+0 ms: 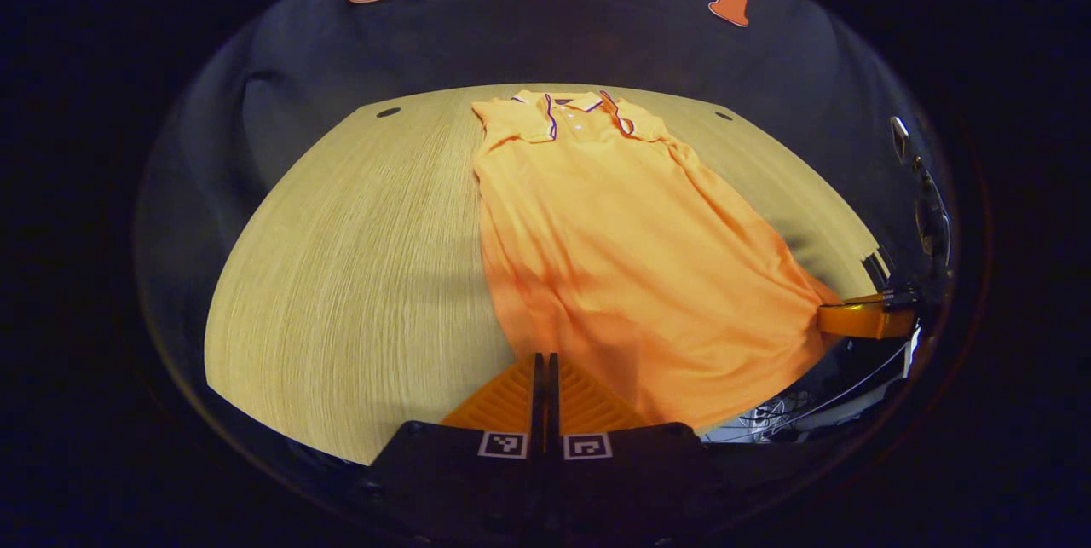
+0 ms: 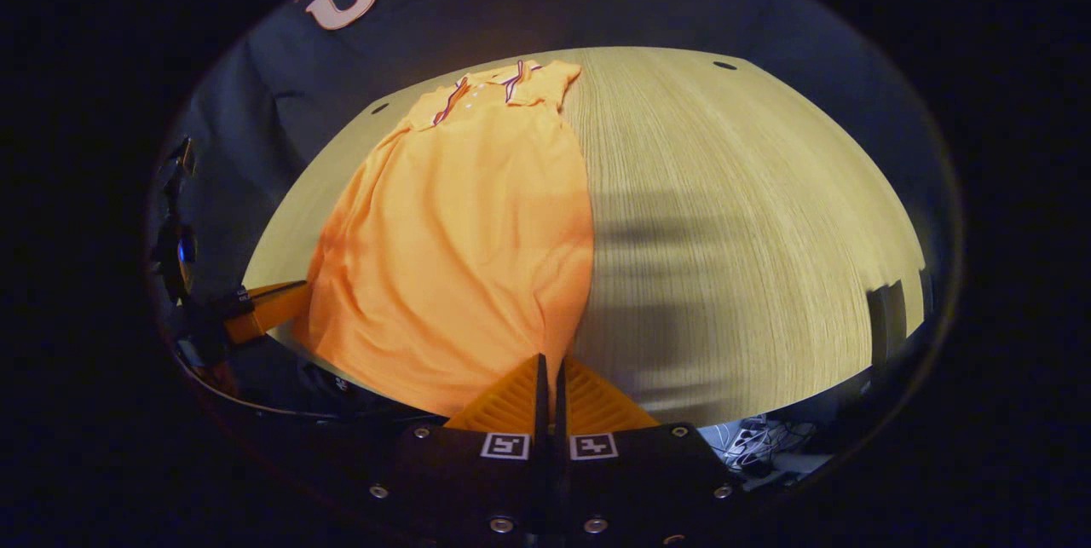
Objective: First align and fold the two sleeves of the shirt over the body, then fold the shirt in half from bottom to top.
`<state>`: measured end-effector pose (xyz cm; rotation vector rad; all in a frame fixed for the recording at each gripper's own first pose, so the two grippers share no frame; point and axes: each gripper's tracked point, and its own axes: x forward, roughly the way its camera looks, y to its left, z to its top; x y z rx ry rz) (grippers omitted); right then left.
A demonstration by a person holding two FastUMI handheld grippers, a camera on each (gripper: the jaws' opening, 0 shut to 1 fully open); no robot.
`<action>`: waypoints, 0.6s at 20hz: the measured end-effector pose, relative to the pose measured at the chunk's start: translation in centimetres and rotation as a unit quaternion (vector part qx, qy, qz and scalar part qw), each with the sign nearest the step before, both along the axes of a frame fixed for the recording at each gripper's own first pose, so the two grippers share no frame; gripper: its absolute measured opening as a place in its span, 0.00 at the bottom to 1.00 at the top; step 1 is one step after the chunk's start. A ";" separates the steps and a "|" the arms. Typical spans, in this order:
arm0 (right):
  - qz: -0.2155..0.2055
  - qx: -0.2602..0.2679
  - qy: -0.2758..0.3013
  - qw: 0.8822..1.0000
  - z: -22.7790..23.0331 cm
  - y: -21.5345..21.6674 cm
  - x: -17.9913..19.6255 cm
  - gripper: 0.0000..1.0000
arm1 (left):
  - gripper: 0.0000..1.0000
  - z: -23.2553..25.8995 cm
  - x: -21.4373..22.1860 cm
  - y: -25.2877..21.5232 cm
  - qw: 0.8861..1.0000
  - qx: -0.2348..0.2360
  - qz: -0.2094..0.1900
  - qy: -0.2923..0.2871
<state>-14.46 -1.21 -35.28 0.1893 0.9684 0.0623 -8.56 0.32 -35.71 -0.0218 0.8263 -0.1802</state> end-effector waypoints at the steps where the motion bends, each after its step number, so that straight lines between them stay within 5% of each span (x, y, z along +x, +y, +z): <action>1: -0.005 0.007 -0.007 1.000 0.4 0.0 0.5 0.03 | 0.01 0.8 0.3 -0.2 1.000 -0.001 -0.003 -0.006; 7: 0.003 0.093 -0.034 0.995 3.6 1.8 2.2 0.03 | 0.01 3.8 2.0 0.7 0.999 -0.023 0.021 -0.031; 12: 0.005 0.106 -0.068 0.992 5.7 1.7 3.7 0.03 | 0.01 6.6 3.7 0.9 0.997 -0.039 0.033 -0.062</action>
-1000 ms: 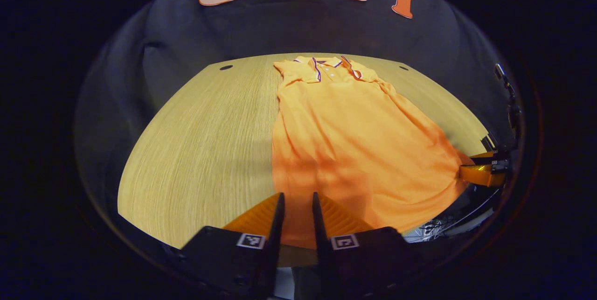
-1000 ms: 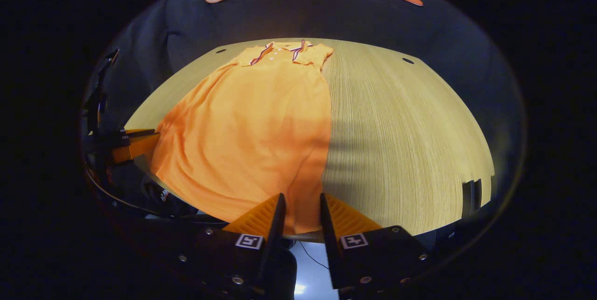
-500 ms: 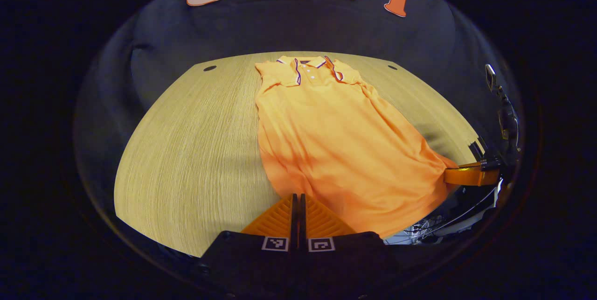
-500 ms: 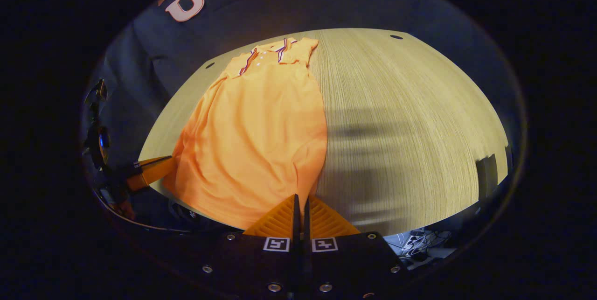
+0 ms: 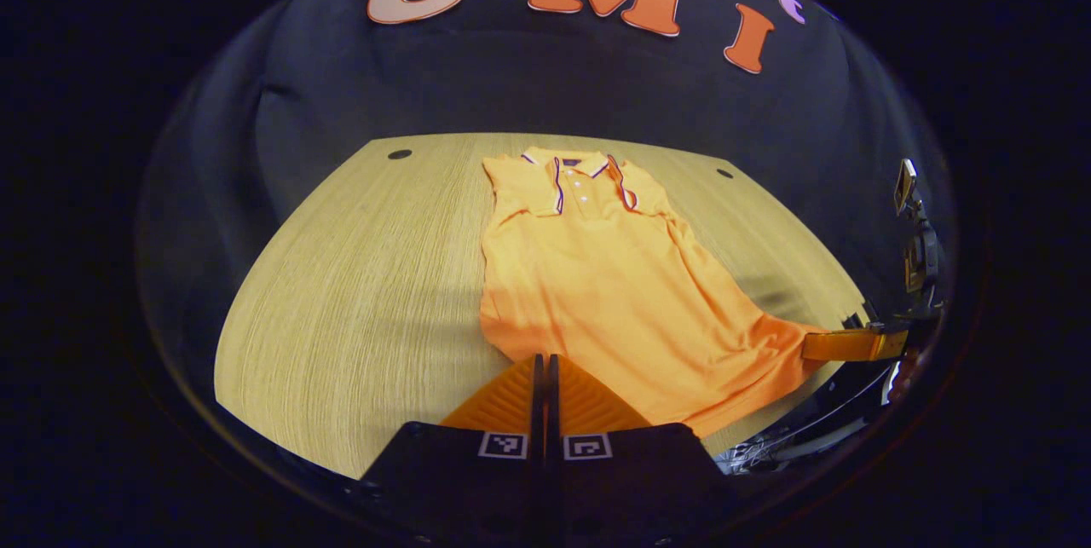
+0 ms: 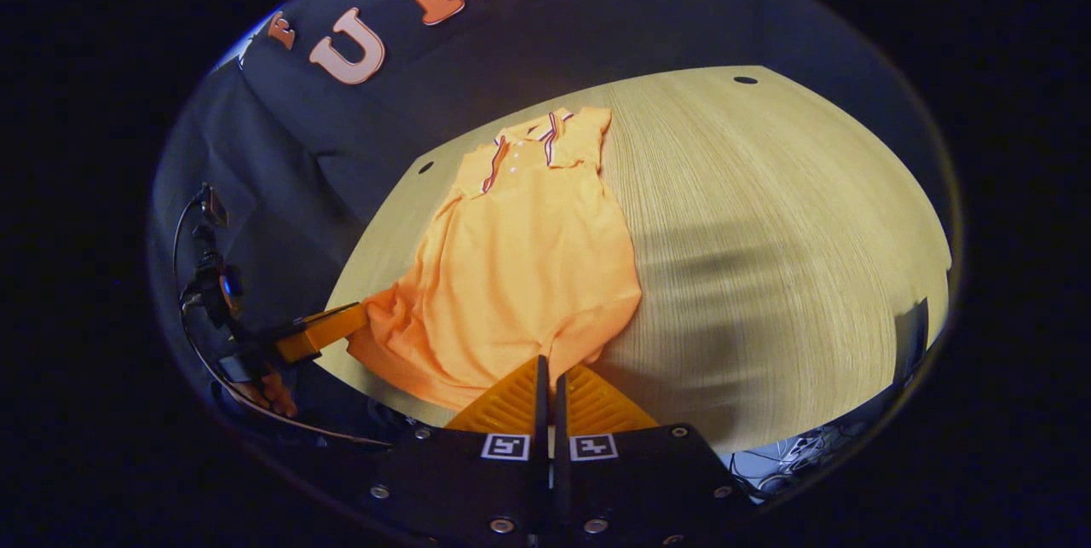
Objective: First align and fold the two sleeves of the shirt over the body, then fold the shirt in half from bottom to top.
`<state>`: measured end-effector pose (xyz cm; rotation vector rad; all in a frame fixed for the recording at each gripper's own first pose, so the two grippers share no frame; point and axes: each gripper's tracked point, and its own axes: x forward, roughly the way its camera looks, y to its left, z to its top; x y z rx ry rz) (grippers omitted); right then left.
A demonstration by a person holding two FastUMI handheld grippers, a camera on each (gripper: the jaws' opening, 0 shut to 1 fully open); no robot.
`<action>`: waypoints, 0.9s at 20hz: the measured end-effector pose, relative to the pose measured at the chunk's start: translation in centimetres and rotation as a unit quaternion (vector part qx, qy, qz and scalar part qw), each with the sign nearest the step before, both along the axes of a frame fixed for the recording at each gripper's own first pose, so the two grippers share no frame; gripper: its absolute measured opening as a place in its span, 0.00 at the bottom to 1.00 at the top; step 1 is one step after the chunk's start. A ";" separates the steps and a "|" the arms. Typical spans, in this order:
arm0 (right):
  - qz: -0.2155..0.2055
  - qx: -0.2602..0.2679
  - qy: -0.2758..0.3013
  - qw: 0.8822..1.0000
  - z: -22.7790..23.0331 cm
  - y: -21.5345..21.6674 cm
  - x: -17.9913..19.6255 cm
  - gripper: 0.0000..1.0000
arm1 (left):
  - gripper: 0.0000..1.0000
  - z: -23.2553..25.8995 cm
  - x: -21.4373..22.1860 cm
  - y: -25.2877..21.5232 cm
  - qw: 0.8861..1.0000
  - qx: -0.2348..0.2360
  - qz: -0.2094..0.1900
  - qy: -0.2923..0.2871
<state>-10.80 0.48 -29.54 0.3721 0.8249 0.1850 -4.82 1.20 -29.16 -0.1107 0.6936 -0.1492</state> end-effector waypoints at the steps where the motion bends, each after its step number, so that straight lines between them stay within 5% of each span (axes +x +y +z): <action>1: 0.000 0.005 -0.006 1.000 0.5 0.1 0.2 0.03 | 0.01 0.4 0.3 0.2 1.000 0.001 0.003 -0.003; 14: -0.012 0.013 -0.053 0.998 4.8 -1.1 3.8 0.03 | 0.01 5.1 5.9 1.0 0.999 -0.012 0.004 -0.045; 18: -0.029 0.011 -0.058 0.998 6.2 -0.8 8.2 0.03 | 0.01 5.8 9.4 1.0 0.999 -0.016 -0.013 -0.048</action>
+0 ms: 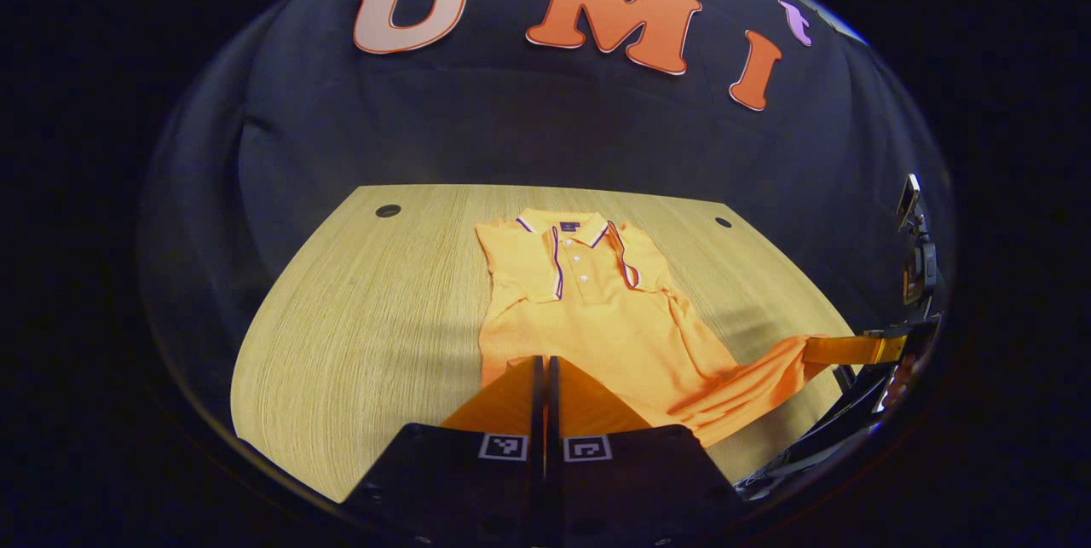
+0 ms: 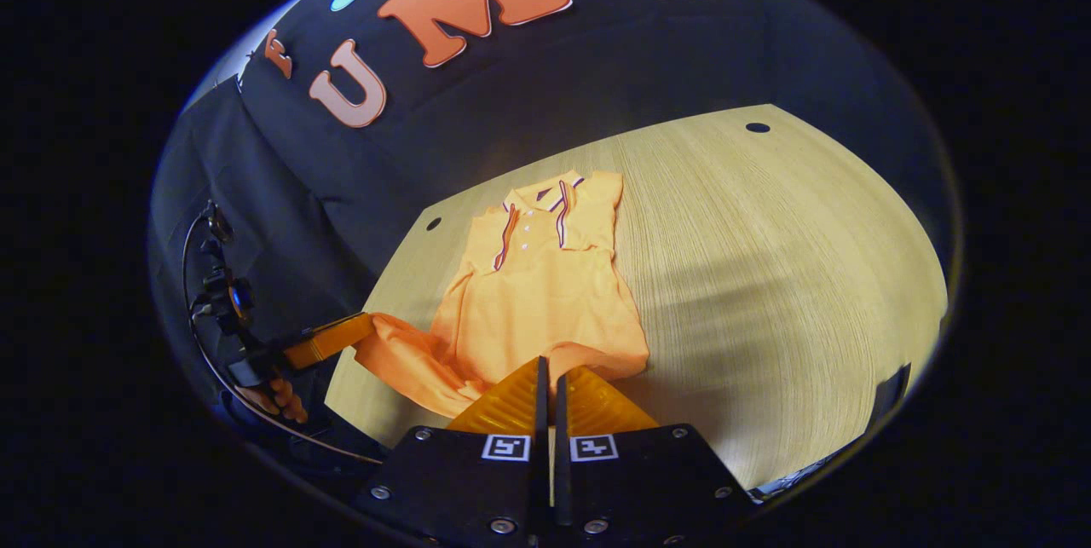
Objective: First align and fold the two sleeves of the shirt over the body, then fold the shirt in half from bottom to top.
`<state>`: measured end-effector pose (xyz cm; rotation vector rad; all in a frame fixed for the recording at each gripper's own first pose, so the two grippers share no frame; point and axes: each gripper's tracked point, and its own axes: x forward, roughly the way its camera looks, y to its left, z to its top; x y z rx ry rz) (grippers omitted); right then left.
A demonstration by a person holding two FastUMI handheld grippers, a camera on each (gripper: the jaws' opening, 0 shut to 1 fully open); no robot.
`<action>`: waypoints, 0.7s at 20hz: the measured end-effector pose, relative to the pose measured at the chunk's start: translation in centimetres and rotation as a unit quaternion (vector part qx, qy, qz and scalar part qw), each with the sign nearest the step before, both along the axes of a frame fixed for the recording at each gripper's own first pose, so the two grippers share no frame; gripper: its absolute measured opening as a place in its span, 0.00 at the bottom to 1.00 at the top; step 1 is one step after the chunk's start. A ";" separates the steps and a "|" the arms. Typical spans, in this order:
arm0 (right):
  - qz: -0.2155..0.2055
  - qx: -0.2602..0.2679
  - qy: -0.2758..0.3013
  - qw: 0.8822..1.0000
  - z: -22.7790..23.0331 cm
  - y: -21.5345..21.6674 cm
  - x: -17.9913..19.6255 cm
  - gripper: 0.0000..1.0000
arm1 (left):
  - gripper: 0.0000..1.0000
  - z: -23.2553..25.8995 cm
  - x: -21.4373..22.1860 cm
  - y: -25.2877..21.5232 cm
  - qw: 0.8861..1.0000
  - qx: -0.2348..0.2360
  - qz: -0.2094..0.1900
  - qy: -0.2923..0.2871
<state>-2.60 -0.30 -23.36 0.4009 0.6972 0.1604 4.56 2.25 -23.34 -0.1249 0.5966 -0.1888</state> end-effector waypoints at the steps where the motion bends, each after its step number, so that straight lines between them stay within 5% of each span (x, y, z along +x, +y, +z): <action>1: -0.002 -0.004 -0.004 1.000 0.4 -0.2 0.6 0.03 | 0.01 0.1 0.8 0.0 1.000 -0.005 -0.003 0.001; 14: -0.030 -0.013 -0.002 0.999 2.1 -1.1 11.9 0.03 | 0.01 2.1 12.6 1.6 1.000 -0.007 -0.024 -0.016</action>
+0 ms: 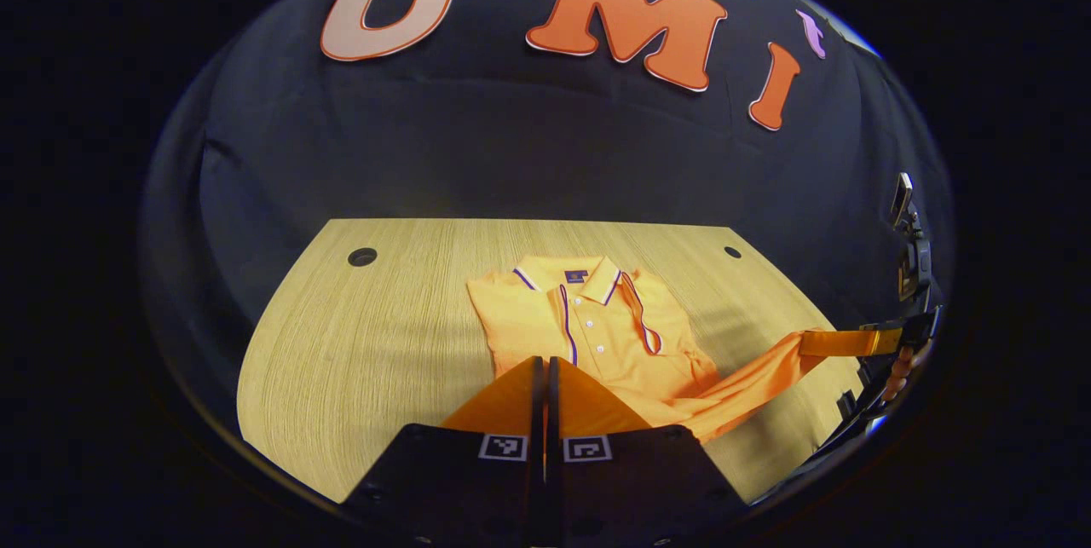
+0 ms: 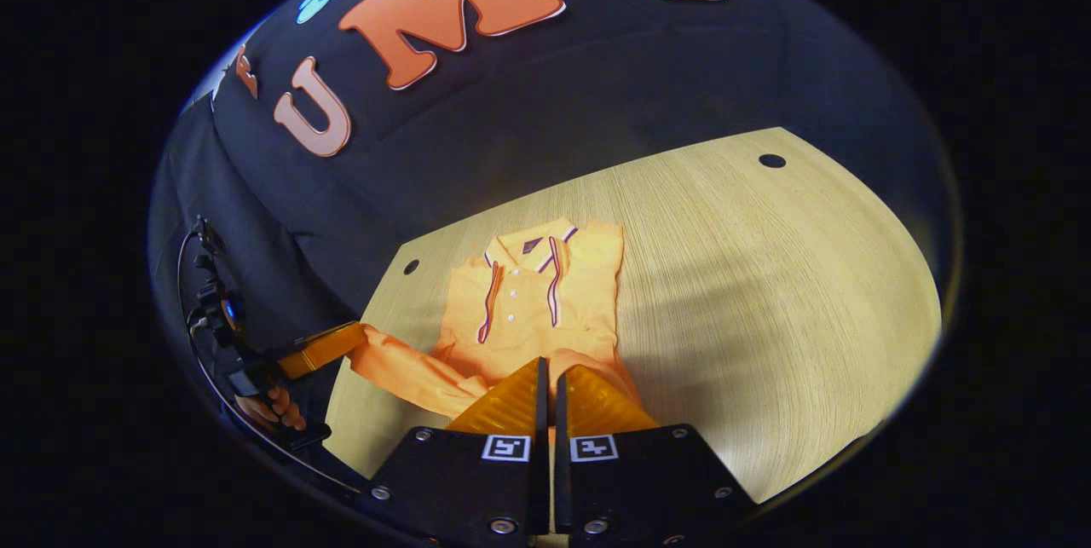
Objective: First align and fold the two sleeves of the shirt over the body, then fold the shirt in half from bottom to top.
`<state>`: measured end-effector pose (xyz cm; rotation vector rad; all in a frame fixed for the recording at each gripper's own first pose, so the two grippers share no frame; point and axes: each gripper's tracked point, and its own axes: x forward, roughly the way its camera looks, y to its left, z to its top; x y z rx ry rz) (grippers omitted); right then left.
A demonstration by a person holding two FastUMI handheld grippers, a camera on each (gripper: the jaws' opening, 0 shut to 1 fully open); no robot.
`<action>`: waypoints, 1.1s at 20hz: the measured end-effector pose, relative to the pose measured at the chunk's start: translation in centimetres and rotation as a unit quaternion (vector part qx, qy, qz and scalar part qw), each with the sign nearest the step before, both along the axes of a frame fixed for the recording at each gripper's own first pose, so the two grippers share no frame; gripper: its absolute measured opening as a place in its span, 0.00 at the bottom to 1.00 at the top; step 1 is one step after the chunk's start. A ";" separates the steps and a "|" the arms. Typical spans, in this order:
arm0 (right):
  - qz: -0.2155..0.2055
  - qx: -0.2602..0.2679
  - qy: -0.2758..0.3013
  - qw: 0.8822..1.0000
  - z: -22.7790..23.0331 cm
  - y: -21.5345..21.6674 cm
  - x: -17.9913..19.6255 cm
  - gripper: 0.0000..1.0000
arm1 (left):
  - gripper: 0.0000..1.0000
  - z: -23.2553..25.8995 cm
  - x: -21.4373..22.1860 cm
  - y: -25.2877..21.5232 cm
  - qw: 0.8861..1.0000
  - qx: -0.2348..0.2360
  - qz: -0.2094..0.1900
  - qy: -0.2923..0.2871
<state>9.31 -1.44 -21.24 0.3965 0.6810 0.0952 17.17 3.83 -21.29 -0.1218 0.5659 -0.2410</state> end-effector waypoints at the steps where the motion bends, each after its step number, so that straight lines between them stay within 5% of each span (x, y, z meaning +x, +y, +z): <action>1: 0.001 -0.001 -0.002 1.000 0.2 0.0 0.9 0.03 | 0.01 0.1 0.9 0.0 1.000 0.001 -0.004 -0.001; 22: -0.013 -0.040 0.037 0.998 -2.3 -2.5 19.1 0.03 | 0.01 -5.4 17.9 4.1 0.999 0.026 0.027 0.007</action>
